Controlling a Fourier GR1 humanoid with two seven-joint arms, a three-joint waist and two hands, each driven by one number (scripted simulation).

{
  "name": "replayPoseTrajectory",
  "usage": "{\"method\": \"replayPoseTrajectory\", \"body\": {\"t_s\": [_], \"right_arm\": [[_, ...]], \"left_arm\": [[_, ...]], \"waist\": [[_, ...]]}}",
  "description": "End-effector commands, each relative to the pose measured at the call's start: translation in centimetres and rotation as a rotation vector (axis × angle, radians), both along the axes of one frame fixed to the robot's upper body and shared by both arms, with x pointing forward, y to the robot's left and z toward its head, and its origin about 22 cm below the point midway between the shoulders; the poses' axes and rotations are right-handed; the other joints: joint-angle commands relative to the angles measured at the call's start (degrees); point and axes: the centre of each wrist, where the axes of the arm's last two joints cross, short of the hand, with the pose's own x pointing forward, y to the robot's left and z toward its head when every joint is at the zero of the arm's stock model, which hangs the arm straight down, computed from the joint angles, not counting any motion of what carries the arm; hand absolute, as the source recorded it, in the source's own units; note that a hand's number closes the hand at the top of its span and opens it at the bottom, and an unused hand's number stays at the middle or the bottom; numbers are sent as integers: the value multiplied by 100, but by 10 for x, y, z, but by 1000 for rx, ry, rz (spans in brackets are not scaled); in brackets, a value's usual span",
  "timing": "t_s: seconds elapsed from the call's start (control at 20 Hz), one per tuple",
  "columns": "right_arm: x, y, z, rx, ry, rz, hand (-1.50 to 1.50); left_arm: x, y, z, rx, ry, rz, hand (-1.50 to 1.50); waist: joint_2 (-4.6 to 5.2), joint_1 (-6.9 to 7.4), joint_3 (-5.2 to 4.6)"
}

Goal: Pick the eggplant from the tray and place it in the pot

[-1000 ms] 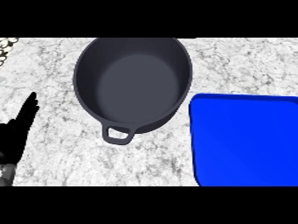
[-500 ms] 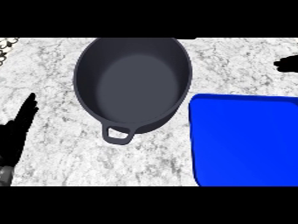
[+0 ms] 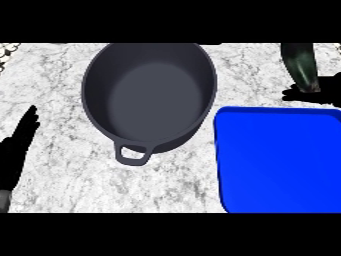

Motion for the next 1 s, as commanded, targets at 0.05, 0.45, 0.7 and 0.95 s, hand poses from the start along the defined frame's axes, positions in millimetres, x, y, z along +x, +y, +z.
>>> {"method": "replayPoseTrajectory", "body": {"t_s": [0.05,0.45,0.7,0.95], "right_arm": [[-6,32,-16,-85,55,41,-150],[-9,26,-24,-192,23,20,-150],[-5,38,-42,-198,16,14,-150],[1,53,-58,-234,36,-14,-150]], "left_arm": [[-3,-8,-8,4,-6,21,0],[-10,-5,3,5,7,15,0],[-14,-2,6,3,-2,1,0],[-8,-1,7,-6,2,3,0]], "waist": [[-10,-77,3],[-10,-71,6],[-3,-43,6],[1,-41,6]]}}
